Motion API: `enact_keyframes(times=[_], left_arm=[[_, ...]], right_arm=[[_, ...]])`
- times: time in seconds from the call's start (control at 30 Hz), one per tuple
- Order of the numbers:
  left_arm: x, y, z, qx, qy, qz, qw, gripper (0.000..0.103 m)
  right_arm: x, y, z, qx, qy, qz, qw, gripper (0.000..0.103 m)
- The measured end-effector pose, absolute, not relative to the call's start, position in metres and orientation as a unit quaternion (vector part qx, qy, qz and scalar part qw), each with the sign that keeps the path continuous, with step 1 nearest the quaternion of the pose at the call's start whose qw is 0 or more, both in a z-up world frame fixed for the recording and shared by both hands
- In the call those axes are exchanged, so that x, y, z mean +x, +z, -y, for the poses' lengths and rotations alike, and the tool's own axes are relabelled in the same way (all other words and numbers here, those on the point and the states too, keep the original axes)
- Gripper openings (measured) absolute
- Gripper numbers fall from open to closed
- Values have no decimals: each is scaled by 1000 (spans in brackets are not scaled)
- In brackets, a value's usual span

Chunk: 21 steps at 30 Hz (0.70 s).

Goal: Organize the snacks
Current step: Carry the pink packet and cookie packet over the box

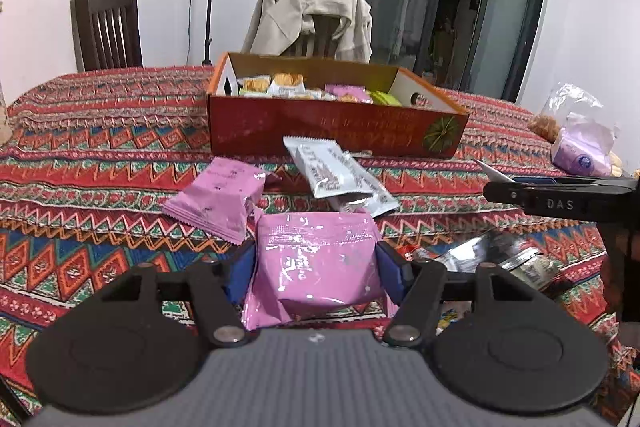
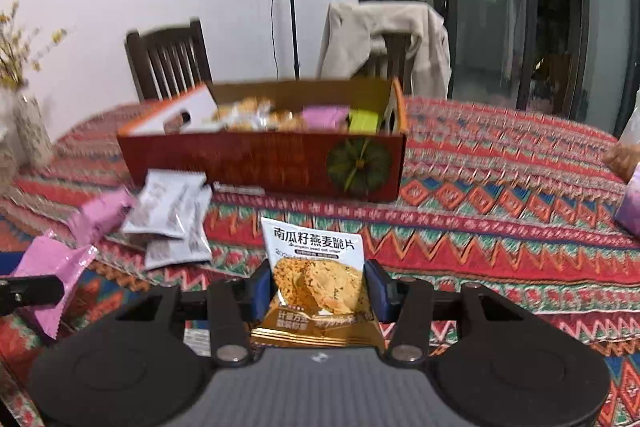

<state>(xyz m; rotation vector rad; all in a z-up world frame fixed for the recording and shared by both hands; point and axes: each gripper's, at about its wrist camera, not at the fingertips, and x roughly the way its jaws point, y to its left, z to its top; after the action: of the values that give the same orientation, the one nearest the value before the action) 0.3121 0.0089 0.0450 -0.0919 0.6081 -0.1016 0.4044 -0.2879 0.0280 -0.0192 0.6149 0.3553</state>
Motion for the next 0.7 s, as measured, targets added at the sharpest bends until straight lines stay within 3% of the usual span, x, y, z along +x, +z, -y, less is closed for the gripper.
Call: enact_keyframes(times=[0.37,0.7], left_arm=[[320,69,-8,-56,-80,-294,951,64],[446,132,-32,-39,-95,-272,957,64]], right_arm=[[380,41,308,7,185,-280,942,47],[439,107,293,-29,260,-213,941,47]])
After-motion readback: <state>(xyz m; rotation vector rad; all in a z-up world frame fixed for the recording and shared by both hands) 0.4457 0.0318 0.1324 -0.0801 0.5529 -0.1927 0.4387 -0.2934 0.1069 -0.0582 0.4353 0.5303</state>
